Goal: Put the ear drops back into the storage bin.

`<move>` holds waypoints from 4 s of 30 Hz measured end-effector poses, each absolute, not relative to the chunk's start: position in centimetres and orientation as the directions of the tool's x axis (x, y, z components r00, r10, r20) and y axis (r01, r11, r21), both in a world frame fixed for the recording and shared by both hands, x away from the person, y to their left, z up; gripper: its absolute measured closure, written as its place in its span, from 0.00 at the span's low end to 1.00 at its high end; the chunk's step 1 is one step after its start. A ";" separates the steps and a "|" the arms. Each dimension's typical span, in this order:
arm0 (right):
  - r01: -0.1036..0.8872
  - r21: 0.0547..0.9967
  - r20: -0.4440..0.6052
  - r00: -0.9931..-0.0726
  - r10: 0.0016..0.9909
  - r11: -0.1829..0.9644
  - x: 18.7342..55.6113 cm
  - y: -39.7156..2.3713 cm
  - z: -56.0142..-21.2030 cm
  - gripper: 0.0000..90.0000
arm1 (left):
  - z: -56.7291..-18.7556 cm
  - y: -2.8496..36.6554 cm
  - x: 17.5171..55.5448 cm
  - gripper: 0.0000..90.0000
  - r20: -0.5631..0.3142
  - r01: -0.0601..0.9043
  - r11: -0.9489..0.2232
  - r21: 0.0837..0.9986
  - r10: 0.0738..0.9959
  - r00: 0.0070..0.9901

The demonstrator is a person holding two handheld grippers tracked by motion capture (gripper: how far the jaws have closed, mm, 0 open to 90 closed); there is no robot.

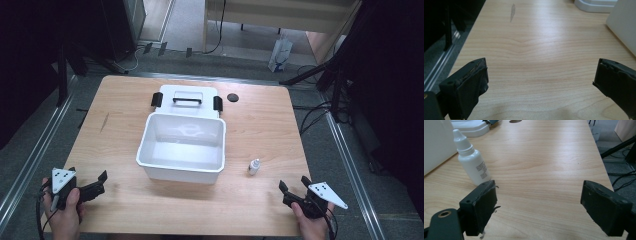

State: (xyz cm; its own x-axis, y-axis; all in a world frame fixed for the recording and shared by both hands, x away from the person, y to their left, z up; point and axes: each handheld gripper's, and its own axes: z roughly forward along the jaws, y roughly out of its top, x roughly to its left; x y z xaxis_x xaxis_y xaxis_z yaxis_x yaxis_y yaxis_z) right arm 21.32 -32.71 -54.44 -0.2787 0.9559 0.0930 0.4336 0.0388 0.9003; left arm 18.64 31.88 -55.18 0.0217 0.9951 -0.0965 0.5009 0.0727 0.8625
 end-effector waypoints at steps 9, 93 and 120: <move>0.513 0.847 0.041 -0.326 0.944 0.140 21.7 -32.2 -53.5 0.18 | -55.2 31.8 18.2 0.00 -0.090 0.460 0.079 0.884 0.996 0.002; 0.671 0.097 -0.067 -0.733 0.677 0.735 33.9 -16.6 -41.2 0.81 | -55.2 31.6 18.9 0.00 -0.085 0.490 0.054 0.870 0.995 0.043; 0.584 0.186 -0.075 -0.794 0.604 0.790 33.7 -12.5 -31.7 0.81 | -55.2 31.6 18.9 0.00 -0.092 0.491 0.060 0.869 0.995 0.041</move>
